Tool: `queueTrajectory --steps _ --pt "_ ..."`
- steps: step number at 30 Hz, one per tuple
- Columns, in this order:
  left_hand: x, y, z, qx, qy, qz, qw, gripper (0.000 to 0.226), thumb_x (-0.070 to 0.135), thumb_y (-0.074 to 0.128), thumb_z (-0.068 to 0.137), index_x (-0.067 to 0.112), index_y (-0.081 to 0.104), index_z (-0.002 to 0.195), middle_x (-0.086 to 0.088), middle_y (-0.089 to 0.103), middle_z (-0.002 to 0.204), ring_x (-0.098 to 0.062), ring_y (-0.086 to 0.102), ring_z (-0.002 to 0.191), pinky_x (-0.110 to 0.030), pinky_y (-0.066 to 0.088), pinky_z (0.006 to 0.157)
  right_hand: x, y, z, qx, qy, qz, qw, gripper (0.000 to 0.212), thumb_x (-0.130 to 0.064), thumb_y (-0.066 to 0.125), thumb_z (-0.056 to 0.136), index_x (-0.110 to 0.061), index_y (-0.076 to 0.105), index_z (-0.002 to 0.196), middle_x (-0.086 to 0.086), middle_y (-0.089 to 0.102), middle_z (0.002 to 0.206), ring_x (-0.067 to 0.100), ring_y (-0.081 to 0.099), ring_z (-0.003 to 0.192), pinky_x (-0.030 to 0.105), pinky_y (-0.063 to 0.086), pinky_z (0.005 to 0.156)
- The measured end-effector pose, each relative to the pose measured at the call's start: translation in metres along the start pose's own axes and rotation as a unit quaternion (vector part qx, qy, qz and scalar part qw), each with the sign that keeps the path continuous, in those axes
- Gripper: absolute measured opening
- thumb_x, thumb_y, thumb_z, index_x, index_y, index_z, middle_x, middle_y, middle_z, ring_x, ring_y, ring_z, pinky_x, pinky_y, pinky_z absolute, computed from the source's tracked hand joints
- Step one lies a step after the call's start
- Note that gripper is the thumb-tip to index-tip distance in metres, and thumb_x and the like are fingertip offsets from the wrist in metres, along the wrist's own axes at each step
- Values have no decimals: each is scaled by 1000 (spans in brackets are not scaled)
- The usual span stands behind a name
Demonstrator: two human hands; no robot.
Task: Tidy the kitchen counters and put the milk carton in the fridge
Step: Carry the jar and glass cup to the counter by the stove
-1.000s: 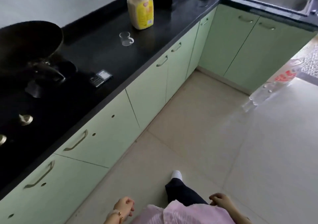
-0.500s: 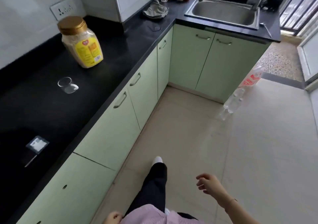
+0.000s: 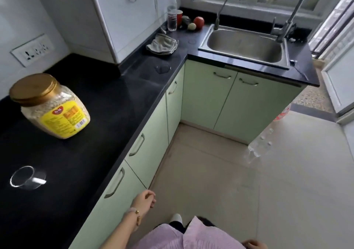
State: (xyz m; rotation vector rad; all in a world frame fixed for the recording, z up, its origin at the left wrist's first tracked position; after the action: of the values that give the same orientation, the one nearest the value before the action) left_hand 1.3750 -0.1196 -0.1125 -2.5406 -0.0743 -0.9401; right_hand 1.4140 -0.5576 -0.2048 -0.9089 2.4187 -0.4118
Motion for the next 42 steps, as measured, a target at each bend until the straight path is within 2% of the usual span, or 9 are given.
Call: queueTrajectory --steps 4,10,16,20,23,28,33,37,42 --pt "51 -22 27 14 19 -6 1000 27 5 42 91 22 55 74 -1 64 73 -14 58 64 -19 40 53 -126 -15 -22 -11 -7 52 999 19 3 53 86 2 65 71 13 59 53 22 54 47 23 39 47" --pt "57 -59 32 82 -20 -64 994 29 6 42 90 24 57 74 -1 66 77 -14 59 67 -23 43 61 -314 11 -4 -91 -149 -77 982 22 -5 44 85 -10 66 85 5 65 68 18 57 58 24 40 55" --pt "82 -101 -21 206 -9 -82 975 23 14 48 90 32 58 79 6 67 76 -1 61 66 -4 43 60 -510 86 -67 -197 -394 -222 870 31 -4 47 86 -30 64 83 -4 69 76 11 65 71 22 48 69" --pt "93 -153 -59 389 3 -81 918 18 14 51 90 30 60 91 10 66 91 0 63 83 -8 49 72 -600 147 -138 -275 -509 -250 777 27 -8 50 87 -31 64 92 -9 70 85 -5 64 77 8 47 70" --pt "81 -178 -77 482 -54 13 874 28 18 48 92 19 57 118 9 58 117 -8 55 108 -22 47 92 -640 189 -180 -311 -568 -268 713 29 -14 55 87 -25 62 113 -7 69 101 2 63 96 20 50 86" --pt "36 -175 -65 455 -176 100 867 48 31 43 93 17 38 138 -2 37 148 -21 32 138 -38 30 113 -678 243 -214 -330 -617 -298 649 57 -20 64 84 -20 41 137 0 50 136 16 48 124 29 42 101" --pt "15 -162 -60 409 -237 144 869 67 45 3 95 21 60 120 2 60 129 -20 59 116 -39 52 89 -703 276 -223 -348 -609 -295 649 89 -24 71 79 -21 16 149 4 25 153 21 31 139 39 35 110" --pt "15 -158 -61 417 -245 142 864 71 44 -4 93 24 60 119 5 63 125 -17 62 112 -38 54 86 -719 303 -234 -370 -597 -312 640 110 -21 79 71 -24 3 150 1 10 156 21 19 143 45 30 113" --pt "15 -158 -62 405 -254 148 866 71 43 -4 93 25 60 119 6 63 125 -16 62 111 -37 54 86 -730 324 -265 -437 -614 -293 588 90 -10 85 57 -32 36 129 -1 48 130 18 47 123 51 42 104"
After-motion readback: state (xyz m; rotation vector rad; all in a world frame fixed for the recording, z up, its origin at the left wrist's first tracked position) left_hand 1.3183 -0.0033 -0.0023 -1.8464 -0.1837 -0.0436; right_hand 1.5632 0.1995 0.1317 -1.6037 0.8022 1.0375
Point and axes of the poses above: each hand's wrist, its own z-axis towards the middle knuckle, its own y-axis out of the palm, x = y × z, the point moved 9 cm from there along z, towards the middle knuckle
